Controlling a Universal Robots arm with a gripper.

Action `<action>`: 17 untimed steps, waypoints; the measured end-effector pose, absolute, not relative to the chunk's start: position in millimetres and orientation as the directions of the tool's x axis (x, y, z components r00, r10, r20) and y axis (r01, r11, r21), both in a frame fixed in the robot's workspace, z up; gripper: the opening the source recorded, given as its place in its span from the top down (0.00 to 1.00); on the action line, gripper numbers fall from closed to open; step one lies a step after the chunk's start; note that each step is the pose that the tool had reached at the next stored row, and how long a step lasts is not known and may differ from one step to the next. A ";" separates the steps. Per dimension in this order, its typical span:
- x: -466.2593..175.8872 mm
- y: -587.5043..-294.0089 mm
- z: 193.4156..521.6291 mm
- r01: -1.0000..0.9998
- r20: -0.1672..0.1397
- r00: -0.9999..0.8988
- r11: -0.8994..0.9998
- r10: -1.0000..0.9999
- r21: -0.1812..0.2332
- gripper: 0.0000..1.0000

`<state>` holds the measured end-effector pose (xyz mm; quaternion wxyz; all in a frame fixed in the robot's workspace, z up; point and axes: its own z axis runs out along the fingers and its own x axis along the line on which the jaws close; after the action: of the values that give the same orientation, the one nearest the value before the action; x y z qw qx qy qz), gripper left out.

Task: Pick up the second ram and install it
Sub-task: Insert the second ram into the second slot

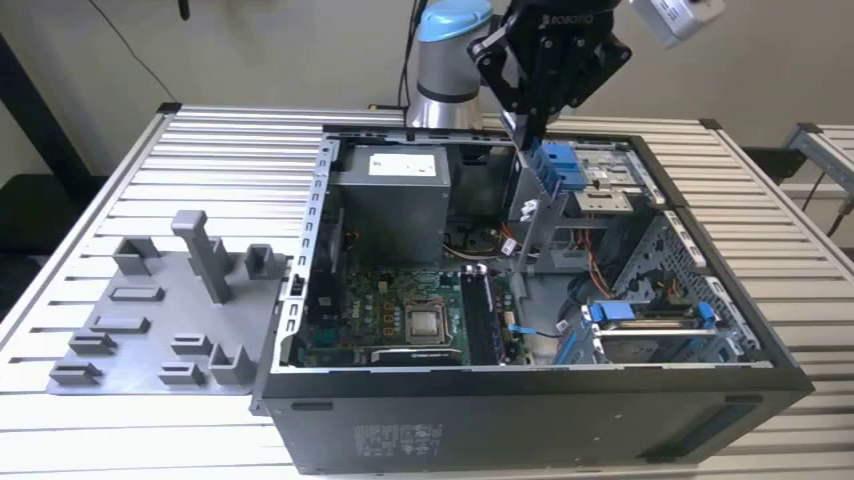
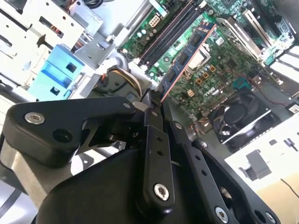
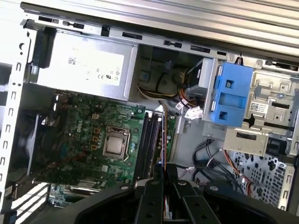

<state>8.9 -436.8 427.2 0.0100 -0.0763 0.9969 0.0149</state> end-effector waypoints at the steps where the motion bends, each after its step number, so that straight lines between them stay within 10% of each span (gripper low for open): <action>1: 8.9 -436.8 427.0 -0.146 -0.022 -0.989 0.989 -0.145 0.028 0.86; 17: 9.0 -438.5 415.3 -0.022 -0.022 -1.000 0.999 -0.022 0.028 0.86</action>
<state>9.0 -438.5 415.3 0.0110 -0.0110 0.9998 0.0143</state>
